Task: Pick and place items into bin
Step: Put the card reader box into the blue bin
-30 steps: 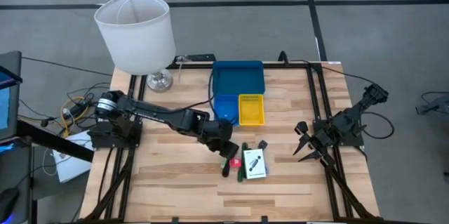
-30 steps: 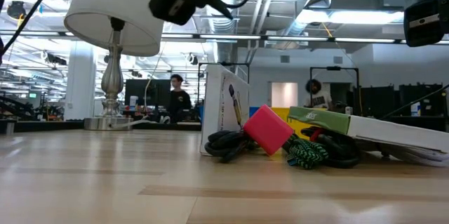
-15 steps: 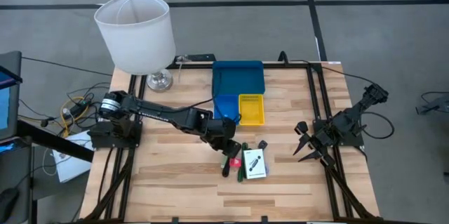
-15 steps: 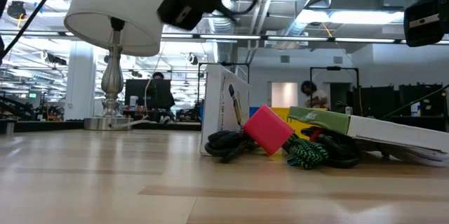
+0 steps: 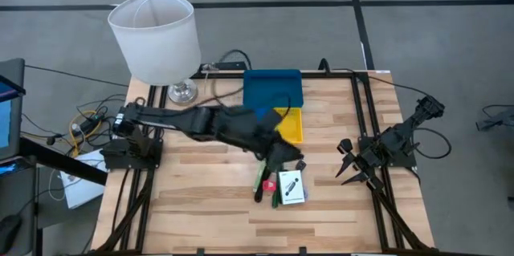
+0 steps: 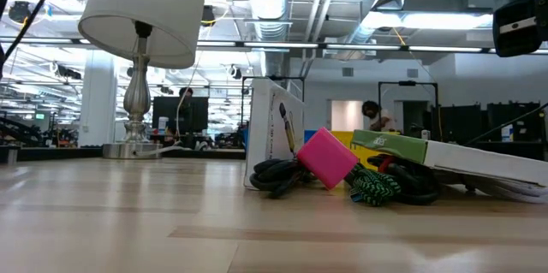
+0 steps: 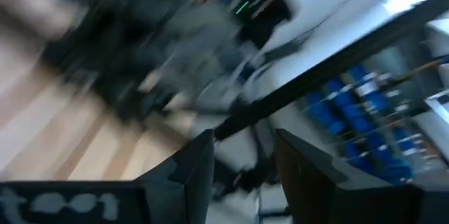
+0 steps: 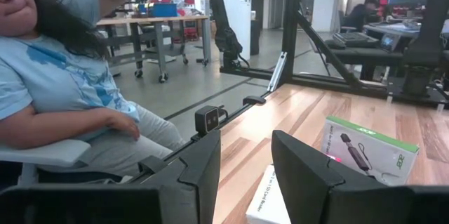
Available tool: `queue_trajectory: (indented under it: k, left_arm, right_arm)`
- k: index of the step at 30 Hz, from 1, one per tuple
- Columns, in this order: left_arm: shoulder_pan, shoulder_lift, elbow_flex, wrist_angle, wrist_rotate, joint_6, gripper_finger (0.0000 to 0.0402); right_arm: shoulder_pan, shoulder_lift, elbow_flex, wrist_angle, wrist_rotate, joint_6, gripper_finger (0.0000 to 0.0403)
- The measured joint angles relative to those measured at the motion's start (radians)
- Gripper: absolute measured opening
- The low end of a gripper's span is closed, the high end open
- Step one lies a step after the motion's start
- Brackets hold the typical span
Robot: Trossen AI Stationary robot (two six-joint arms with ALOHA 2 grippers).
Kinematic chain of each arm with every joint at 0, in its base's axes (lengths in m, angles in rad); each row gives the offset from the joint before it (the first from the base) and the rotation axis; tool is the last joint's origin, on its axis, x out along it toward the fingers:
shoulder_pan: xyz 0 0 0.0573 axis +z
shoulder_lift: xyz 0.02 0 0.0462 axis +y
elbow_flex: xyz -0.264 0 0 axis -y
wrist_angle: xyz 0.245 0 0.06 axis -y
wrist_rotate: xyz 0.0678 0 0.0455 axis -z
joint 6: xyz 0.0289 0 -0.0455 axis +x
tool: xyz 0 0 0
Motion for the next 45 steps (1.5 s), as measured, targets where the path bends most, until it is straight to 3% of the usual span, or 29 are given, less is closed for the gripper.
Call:
queue_trajectory:
  k: [6,11,14,25,34,45]
  left_arm:
    - [-0.01,-0.001,0.196,-0.162,-0.129,0.112,0.0137]
    - [-0.013,-0.001,0.23,-0.305,-0.218,0.131,0.0137]
    - [0.001,0.027,0.23,-0.377,-0.215,0.079,0.0137]
    - [0.072,0.181,0.228,-0.725,-0.037,-0.065,0.0137]
    - [0.068,0.234,0.228,-0.928,-0.199,-0.066,0.0137]
    - [0.065,0.263,0.183,-0.93,-0.157,-0.082,0.0137]
  right_arm:
    - [0.0,0.0,0.0,0.0,0.0,0.0,0.0124]
    - [0.0,0.0,0.0,0.0,0.0,0.0,0.0124]
    - [0.0,0.0,0.0,0.0,0.0,0.0,0.0124]
    - [0.0,0.0,0.0,0.0,0.0,0.0,0.0124]
    - [0.0,0.0,0.0,0.0,0.0,0.0,0.0124]
    - [0.0,0.0,0.0,0.0,0.0,0.0,0.0124]
